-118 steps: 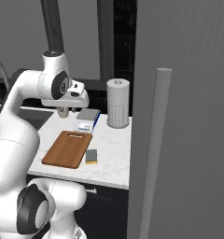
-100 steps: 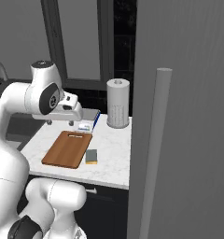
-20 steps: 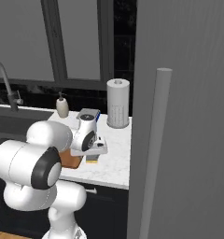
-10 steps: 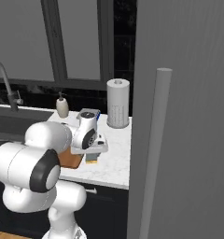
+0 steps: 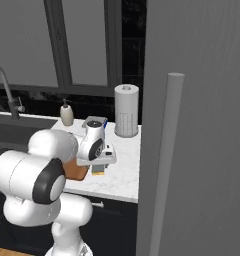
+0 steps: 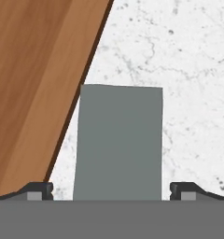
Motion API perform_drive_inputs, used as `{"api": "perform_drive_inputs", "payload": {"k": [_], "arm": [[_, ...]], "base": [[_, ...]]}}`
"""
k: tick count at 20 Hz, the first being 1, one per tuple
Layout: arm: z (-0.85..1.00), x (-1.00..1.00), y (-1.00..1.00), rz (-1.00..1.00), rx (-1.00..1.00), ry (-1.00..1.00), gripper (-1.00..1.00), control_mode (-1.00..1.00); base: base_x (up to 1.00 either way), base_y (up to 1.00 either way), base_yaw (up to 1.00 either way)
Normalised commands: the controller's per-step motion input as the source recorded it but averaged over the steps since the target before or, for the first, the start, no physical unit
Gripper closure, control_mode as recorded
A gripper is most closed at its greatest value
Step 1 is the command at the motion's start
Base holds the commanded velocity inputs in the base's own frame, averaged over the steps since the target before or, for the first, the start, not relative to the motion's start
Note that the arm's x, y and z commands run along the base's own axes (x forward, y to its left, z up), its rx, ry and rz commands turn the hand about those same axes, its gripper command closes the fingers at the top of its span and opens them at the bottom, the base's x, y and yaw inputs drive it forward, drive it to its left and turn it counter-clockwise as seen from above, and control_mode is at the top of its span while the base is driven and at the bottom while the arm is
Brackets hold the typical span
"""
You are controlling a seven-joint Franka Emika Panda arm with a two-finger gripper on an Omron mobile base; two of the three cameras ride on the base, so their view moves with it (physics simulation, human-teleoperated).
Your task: Pick up the sponge from the counter and clean the cutting board by briefly scrubbing or pressing down on the cutting board. Once finished, release the sponge.
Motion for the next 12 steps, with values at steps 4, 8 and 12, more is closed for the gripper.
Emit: {"api": "perform_drive_inputs", "payload": {"k": [4, 8, 12], "arm": [[-0.16, 0.16, -0.02, 0.0, 0.0, 0.0, -1.0, -1.0], [-0.22, 0.13, 0.0, 0.0, 0.0, 0.0, -1.0, -1.0], [-0.23, 0.1, 0.0, 0.0, 0.0, 0.0, -1.0, -1.0]], "base": [[0.0, 0.0, 0.0], [0.0, 0.0, 0.0], [0.0, 0.0, 0.0]]}}
